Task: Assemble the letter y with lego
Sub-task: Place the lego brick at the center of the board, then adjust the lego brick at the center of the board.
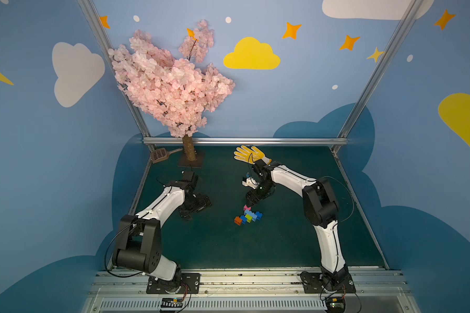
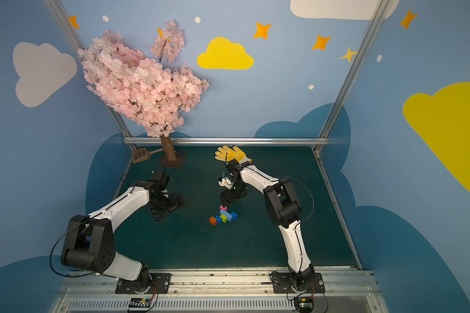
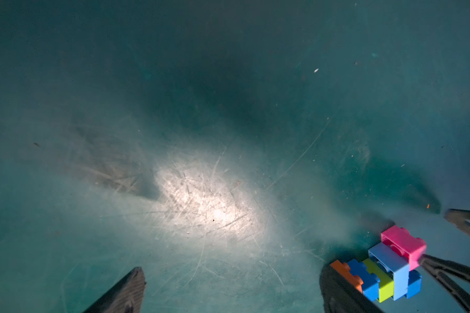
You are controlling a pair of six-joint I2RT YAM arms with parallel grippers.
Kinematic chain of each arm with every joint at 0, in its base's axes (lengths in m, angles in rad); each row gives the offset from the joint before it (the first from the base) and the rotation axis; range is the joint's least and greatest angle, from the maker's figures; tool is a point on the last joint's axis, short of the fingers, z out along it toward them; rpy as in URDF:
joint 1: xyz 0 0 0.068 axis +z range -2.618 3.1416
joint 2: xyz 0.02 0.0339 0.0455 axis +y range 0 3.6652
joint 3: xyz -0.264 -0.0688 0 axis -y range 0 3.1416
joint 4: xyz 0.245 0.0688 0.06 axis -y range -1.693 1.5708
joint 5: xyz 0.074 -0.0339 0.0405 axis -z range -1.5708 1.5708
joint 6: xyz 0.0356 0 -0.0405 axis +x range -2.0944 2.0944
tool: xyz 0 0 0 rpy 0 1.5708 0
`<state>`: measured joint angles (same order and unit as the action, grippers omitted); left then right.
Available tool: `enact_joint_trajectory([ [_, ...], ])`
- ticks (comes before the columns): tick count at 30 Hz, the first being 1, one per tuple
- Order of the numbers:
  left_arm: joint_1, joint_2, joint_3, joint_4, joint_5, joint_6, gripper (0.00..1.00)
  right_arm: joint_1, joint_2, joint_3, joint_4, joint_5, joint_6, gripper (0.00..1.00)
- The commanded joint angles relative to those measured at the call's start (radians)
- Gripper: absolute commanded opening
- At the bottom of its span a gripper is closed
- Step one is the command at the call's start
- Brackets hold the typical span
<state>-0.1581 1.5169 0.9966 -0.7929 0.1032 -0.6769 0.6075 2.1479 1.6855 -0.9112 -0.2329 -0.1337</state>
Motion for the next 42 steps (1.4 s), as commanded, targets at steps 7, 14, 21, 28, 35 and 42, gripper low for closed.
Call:
enact_joint_trajectory([
  [7, -0.004, -0.017, 0.011, -0.026, -0.020, 0.016, 1.00, 0.051, -0.260, -0.276, -0.016, 0.302, 0.171, 0.80],
  [14, -0.007, -0.018, 0.013, -0.028, -0.021, 0.022, 1.00, 0.140, -0.254, -0.347, -0.028, 0.301, 0.212, 0.36],
  [21, -0.006, -0.026, 0.021, -0.042, -0.035, 0.024, 1.00, 0.186, -0.198, -0.335, -0.010, 0.308, 0.245, 0.15],
  [28, -0.004, -0.028, 0.026, -0.046, -0.042, 0.026, 1.00, 0.183, -0.174, -0.327, 0.048, 0.292, 0.269, 0.12],
  [35, -0.004, -0.021, 0.023, -0.045, -0.046, 0.028, 1.00, 0.170, -0.128, -0.267, 0.077, 0.267, 0.268, 0.11],
  [42, 0.002, -0.020, 0.023, -0.048, -0.053, 0.024, 1.00, 0.148, -0.063, -0.174, 0.064, 0.237, 0.244, 0.11],
])
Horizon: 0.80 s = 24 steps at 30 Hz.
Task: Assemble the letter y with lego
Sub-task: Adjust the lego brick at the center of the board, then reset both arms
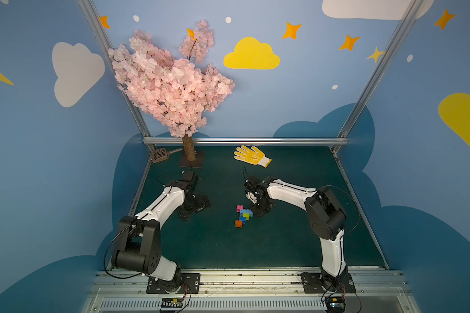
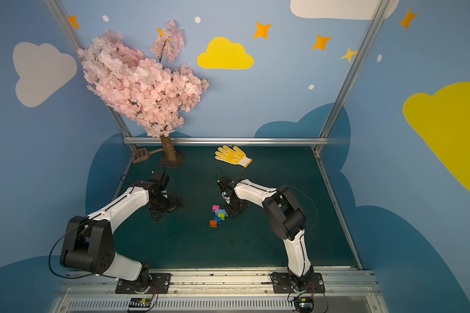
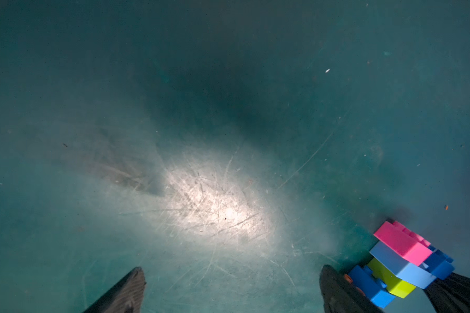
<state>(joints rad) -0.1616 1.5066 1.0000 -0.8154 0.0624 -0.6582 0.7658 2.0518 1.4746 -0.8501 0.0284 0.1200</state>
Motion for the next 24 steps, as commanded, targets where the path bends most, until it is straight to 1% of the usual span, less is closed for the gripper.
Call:
enact_joint_trajectory([
  [1, 0.006, -0.009, 0.018, -0.025, -0.014, 0.006, 1.00, -0.012, 0.040, 0.046, 0.000, -0.028, -0.013, 0.11],
  [7, 0.016, -0.009, 0.020, -0.027, -0.023, 0.012, 1.00, -0.016, 0.056, 0.069, -0.013, -0.026, -0.019, 0.11],
  [9, 0.017, -0.008, 0.022, -0.029, -0.033, 0.019, 1.00, -0.018, 0.036, 0.058, -0.024, 0.010, -0.004, 0.12],
  [10, 0.017, -0.011, 0.028, -0.035, -0.046, 0.023, 1.00, -0.022, 0.010, 0.040, -0.022, 0.039, 0.009, 0.14],
  [12, 0.023, -0.019, 0.049, -0.058, -0.110, 0.036, 1.00, -0.047, -0.088, -0.031, 0.011, 0.104, 0.058, 0.29],
  [13, 0.029, -0.028, 0.058, -0.066, -0.137, 0.036, 1.00, -0.064, -0.147, -0.071, 0.035, 0.112, 0.070, 0.35],
  [14, 0.035, -0.044, 0.065, -0.069, -0.175, 0.034, 1.00, -0.087, -0.220, -0.122, 0.068, 0.119, 0.080, 0.45],
  [15, 0.037, -0.059, 0.069, -0.071, -0.224, 0.022, 1.00, -0.109, -0.283, -0.162, 0.091, 0.131, 0.087, 0.58],
  [16, 0.037, -0.084, 0.067, -0.061, -0.278, 0.014, 1.00, -0.135, -0.357, -0.207, 0.111, 0.161, 0.096, 0.73],
  [17, 0.037, -0.112, 0.060, -0.036, -0.325, 0.013, 1.00, -0.164, -0.425, -0.243, 0.130, 0.194, 0.097, 0.85],
  [19, 0.037, -0.168, 0.023, 0.042, -0.385, 0.034, 1.00, -0.229, -0.537, -0.304, 0.158, 0.245, 0.079, 0.86],
  [21, 0.037, -0.228, -0.037, 0.162, -0.419, 0.086, 1.00, -0.303, -0.630, -0.358, 0.181, 0.288, 0.070, 0.88],
  [23, 0.037, -0.284, -0.097, 0.263, -0.469, 0.140, 1.00, -0.397, -0.719, -0.409, 0.202, 0.303, 0.058, 0.89],
  [24, 0.037, -0.306, -0.123, 0.314, -0.485, 0.185, 1.00, -0.432, -0.753, -0.434, 0.217, 0.324, 0.061, 0.89],
])
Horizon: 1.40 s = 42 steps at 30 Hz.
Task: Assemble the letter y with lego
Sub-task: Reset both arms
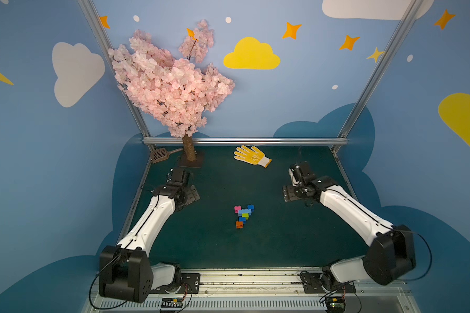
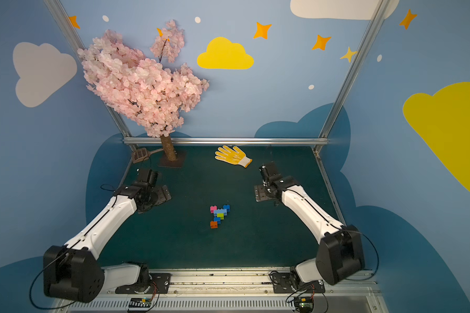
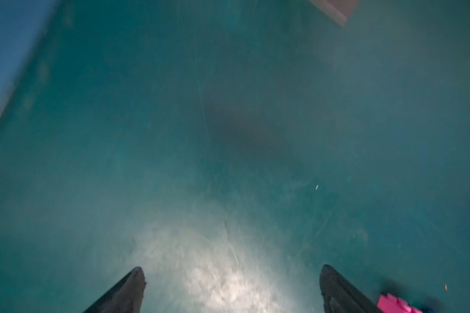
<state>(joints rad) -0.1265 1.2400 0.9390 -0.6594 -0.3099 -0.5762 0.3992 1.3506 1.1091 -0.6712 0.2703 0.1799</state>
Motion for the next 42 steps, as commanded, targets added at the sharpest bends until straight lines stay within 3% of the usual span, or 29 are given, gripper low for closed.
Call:
enact_joint_trajectory([
  [1, 0.001, -0.061, -0.098, 0.226, -0.133, 0.170, 1.00, -0.102, -0.095, -0.103, 0.063, 0.117, 0.012, 0.89],
  [5, 0.002, -0.096, -0.233, 0.493, -0.209, 0.401, 1.00, -0.220, -0.280, -0.302, 0.292, 0.148, 0.022, 0.92],
  [10, 0.007, -0.093, -0.375, 0.773, -0.234, 0.425, 1.00, -0.252, -0.457, -0.628, 0.732, 0.184, -0.048, 0.92],
  [14, 0.031, -0.058, -0.487, 1.053, -0.243, 0.463, 1.00, -0.255, -0.466, -0.789, 0.973, 0.181, -0.160, 0.93],
  [17, 0.066, 0.001, -0.534, 1.231, -0.235, 0.473, 1.00, -0.262, -0.420, -0.777, 0.940, 0.216, -0.122, 0.92],
  [20, 0.077, 0.090, -0.533, 1.298, -0.261, 0.442, 1.00, -0.267, -0.368, -0.754, 0.919, 0.215, -0.133, 0.92],
  [25, 0.072, 0.257, -0.549, 1.510, -0.262, 0.469, 1.00, -0.279, -0.338, -0.819, 1.082, 0.212, -0.157, 0.92],
  [28, 0.058, 0.256, -0.463, 1.311, -0.257, 0.453, 1.00, -0.288, -0.344, -0.870, 1.181, 0.175, -0.203, 0.92],
  [35, 0.034, 0.258, -0.537, 1.477, -0.235, 0.507, 1.00, -0.324, -0.249, -0.905, 1.395, 0.014, -0.234, 0.92],
  [38, 0.028, 0.261, -0.582, 1.574, -0.177, 0.544, 1.00, -0.321, -0.189, -0.834, 1.314, -0.056, -0.315, 0.92],
  [40, 0.013, 0.274, -0.593, 1.615, -0.178, 0.570, 1.00, -0.322, -0.179, -0.804, 1.267, -0.057, -0.299, 0.92],
  [42, 0.001, 0.280, -0.597, 1.634, -0.184, 0.583, 1.00, -0.326, -0.200, -0.802, 1.232, -0.133, -0.288, 0.92],
])
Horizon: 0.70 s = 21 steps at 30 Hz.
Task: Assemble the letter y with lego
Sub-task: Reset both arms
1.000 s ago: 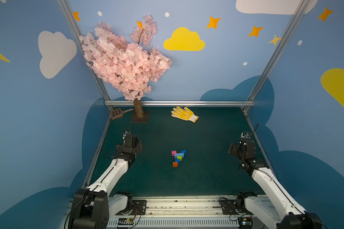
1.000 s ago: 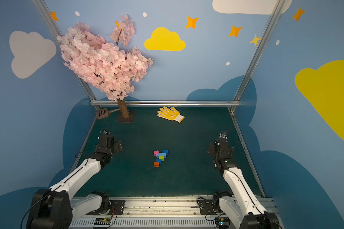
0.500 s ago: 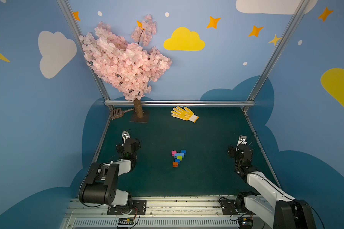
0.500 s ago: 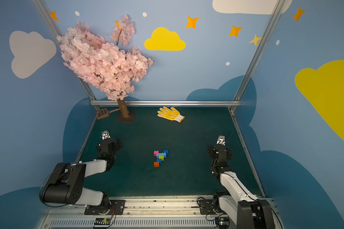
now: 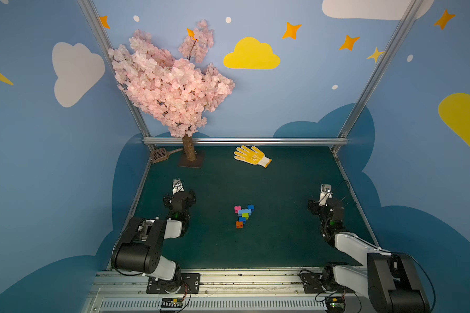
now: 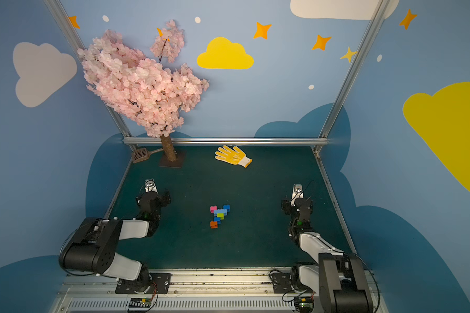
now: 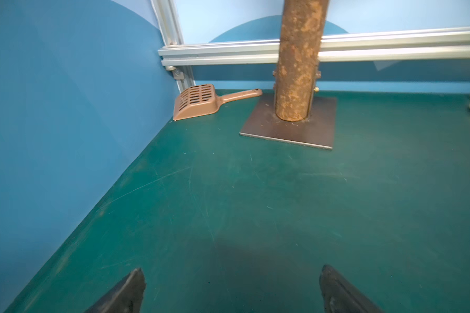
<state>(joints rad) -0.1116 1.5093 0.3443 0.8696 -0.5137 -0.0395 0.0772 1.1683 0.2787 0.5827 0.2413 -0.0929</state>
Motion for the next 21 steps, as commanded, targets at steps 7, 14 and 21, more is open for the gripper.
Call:
enact_joint_trajectory([
  [7, -0.013, 0.009, -0.054, 0.191, 0.064, 0.056, 1.00, -0.011, 0.102, 0.009, 0.176, -0.216, 0.027, 0.92],
  [14, -0.015, 0.069, -0.157, 0.424, 0.184, 0.094, 1.00, -0.009, 0.301, 0.034, 0.331, -0.312, -0.022, 0.92],
  [21, 0.045, 0.057, 0.024, 0.055, 0.214, 0.031, 1.00, -0.035, 0.309, 0.181, 0.040, -0.302, 0.030, 0.92],
])
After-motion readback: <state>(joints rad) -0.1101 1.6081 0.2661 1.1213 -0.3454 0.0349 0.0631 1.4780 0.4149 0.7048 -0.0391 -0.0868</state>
